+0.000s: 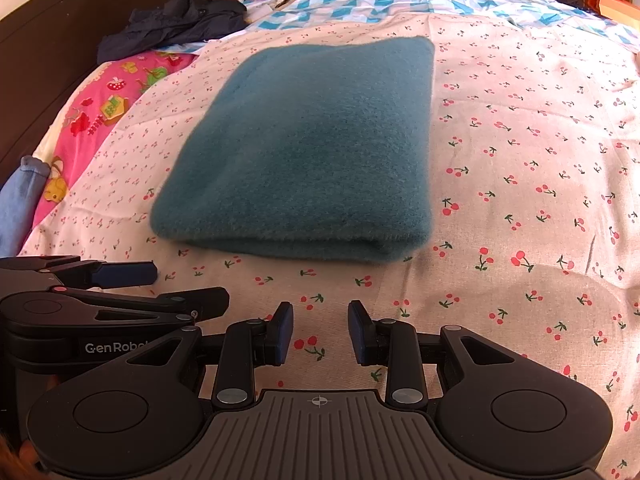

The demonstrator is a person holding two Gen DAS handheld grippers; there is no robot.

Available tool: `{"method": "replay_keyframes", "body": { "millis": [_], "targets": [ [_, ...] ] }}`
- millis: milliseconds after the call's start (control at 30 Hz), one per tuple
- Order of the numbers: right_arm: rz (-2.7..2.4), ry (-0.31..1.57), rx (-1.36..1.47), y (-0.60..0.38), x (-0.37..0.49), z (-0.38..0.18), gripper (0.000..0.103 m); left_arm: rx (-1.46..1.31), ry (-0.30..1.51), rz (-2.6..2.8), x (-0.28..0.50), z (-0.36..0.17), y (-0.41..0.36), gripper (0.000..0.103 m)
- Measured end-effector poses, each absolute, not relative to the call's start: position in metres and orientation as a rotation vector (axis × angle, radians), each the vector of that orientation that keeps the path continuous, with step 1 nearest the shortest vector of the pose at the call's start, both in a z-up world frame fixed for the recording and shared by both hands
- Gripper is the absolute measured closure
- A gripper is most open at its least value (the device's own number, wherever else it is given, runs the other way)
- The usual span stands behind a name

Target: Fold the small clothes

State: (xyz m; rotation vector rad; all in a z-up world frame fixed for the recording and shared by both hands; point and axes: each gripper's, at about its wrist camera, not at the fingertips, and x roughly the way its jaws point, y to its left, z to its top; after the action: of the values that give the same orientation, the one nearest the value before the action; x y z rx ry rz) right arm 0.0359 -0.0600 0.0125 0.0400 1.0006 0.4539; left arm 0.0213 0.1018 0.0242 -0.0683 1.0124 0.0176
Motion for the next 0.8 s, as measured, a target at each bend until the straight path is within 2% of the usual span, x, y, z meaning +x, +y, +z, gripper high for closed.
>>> {"method": "replay_keyframes", "body": {
  "millis": [800],
  "targets": [
    [0.461,0.997,0.039,-0.0581,0.0357,0.0132,0.073,-0.063,0.999,0.034,0.0192,0.0262,0.1014,0.025]
  ]
}}
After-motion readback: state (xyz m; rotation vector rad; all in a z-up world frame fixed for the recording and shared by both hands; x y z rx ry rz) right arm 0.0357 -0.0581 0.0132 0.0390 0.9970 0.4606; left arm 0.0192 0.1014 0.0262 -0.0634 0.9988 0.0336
